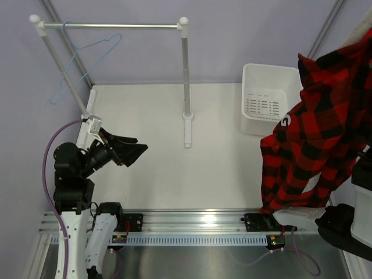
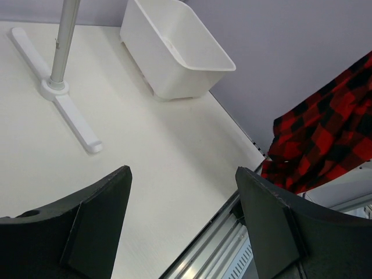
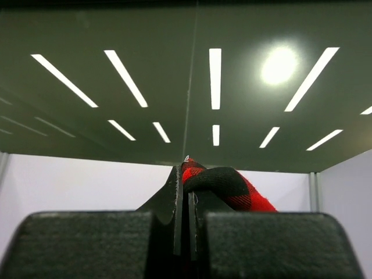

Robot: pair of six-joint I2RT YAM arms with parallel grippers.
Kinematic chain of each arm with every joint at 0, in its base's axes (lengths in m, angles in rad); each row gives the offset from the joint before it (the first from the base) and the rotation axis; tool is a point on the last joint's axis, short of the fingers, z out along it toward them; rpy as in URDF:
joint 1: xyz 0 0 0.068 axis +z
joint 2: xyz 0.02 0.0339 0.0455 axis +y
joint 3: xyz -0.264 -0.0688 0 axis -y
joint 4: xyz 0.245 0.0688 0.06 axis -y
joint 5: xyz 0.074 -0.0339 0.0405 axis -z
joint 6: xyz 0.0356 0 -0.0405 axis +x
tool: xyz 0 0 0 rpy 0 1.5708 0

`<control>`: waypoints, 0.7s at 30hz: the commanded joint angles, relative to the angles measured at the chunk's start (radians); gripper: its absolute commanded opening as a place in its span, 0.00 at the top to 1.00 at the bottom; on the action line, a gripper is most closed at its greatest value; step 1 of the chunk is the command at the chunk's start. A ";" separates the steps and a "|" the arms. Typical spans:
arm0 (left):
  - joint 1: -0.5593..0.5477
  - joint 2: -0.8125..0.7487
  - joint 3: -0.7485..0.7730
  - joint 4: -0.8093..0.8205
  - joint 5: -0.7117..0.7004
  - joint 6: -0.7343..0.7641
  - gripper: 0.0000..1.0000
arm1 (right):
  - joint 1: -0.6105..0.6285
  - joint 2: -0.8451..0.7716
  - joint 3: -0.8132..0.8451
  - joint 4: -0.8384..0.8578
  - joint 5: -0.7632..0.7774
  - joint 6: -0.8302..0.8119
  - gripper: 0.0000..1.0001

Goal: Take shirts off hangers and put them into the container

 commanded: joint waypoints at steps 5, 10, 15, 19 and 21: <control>-0.005 0.063 -0.006 0.046 0.045 0.039 0.23 | -0.202 0.323 0.164 0.151 -0.010 -0.143 1.00; -0.005 0.072 -0.026 0.046 0.063 0.058 0.25 | -0.495 0.529 0.455 0.156 -0.110 0.178 1.00; -0.008 0.080 -0.061 0.102 0.061 0.052 0.26 | -0.741 0.850 0.766 0.168 -0.096 0.427 1.00; -0.011 0.106 -0.078 0.120 0.057 0.052 0.27 | -0.817 0.830 0.675 0.291 -0.113 0.620 1.00; -0.012 0.115 -0.079 0.112 0.051 0.075 0.27 | -0.819 0.870 0.717 0.284 -0.157 0.664 1.00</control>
